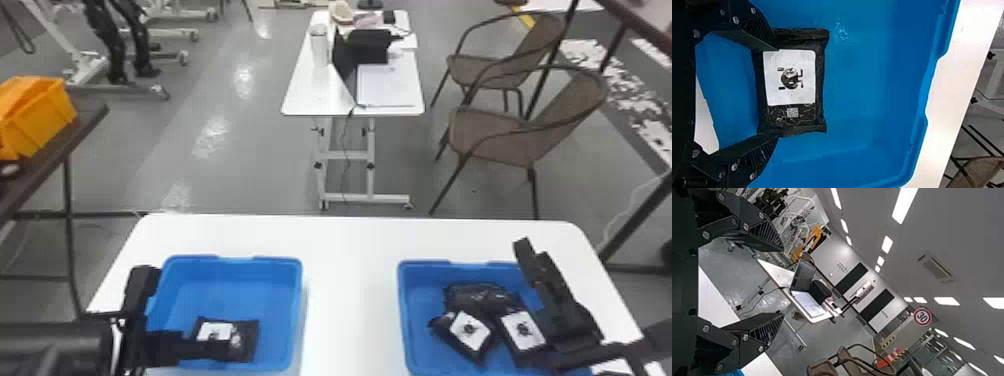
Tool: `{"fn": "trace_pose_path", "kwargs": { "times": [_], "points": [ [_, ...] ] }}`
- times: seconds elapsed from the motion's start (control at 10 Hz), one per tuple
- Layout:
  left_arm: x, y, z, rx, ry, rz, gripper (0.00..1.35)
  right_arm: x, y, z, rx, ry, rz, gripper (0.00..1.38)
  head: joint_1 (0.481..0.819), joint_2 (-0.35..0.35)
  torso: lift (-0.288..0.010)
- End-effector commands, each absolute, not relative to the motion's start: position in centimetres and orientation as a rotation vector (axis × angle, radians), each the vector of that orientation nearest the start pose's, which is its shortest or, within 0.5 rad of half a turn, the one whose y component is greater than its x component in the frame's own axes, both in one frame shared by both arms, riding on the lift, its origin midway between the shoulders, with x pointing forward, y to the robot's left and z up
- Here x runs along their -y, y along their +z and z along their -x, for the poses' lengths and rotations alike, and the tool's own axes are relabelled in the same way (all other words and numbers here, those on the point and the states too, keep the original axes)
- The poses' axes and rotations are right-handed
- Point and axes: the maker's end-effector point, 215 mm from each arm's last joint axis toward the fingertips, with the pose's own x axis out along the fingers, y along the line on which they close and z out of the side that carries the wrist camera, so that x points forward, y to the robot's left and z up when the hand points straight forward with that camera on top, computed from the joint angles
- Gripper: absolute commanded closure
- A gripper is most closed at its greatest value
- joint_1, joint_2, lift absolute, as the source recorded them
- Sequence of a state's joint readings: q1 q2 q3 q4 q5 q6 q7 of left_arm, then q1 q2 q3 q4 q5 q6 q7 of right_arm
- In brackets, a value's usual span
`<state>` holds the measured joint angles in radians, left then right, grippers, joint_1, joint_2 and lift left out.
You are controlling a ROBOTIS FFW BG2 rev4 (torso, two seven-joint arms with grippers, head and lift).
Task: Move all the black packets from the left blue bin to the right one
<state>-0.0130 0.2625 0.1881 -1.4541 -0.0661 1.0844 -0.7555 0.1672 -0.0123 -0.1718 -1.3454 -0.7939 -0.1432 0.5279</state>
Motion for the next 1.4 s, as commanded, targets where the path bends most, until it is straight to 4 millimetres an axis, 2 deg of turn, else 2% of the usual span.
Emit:
{"fn": "trace_pose_path", "kwargs": {
  "times": [0.0,0.3,0.4,0.6,0.7,0.8,0.9,1.0,1.1,1.2,1.3],
  "points": [
    [-33.1,-60.7,-40.0,-1.166,-0.311,0.255,0.38,27.7,-44.4,-49.9,0.037,0.128,-0.776,0.47,0.695,0.056,0.0],
    [-34.9,-60.9,-40.2,-1.188,-0.319,0.179,1.01,27.7,-44.3,-49.9,0.042,0.13,-0.784,0.47,0.695,0.065,0.0],
    [-35.5,-60.9,-40.2,-1.192,-0.311,0.154,1.15,27.7,-44.4,-49.9,0.043,0.13,-0.79,0.47,0.695,0.074,0.0],
    [-36.2,-61.1,-39.9,-1.2,-0.288,0.139,1.15,27.6,-44.3,-49.9,0.046,0.136,-0.793,0.47,0.695,0.095,0.0],
    [-35.8,-60.9,-40.2,-1.188,-0.307,0.138,0.87,27.5,-44.4,-49.9,0.045,0.137,-0.794,0.47,0.695,0.099,0.0],
    [-35.7,-60.7,-40.6,-1.186,-0.32,0.114,1.22,27.5,-44.4,-50.0,0.044,0.139,-0.795,0.47,0.695,0.099,0.0],
    [-35.3,-60.4,-41.3,-1.17,-0.33,0.101,1.18,27.4,-44.3,-50.0,0.046,0.141,-0.798,0.47,0.695,0.095,0.0],
    [-34.6,-59.8,-41.9,-1.145,-0.347,0.121,1.07,27.2,-44.2,-50.1,0.048,0.151,-0.802,0.47,0.695,0.094,0.0],
    [-33.6,-59.2,-42.4,-1.129,-0.386,0.136,0.5,27.1,-44.3,-50.1,0.046,0.154,-0.803,0.47,0.695,0.09,0.0],
    [-32.8,-58.5,-43.1,-1.108,-0.421,0.13,0.06,27.0,-44.3,-50.1,0.044,0.157,-0.806,0.47,0.695,0.078,0.0],
    [-32.7,-57.4,-43.8,-1.086,-0.424,0.106,0.06,27.0,-44.4,-50.1,0.044,0.157,-0.808,0.47,0.695,0.067,0.0]
  ]
}}
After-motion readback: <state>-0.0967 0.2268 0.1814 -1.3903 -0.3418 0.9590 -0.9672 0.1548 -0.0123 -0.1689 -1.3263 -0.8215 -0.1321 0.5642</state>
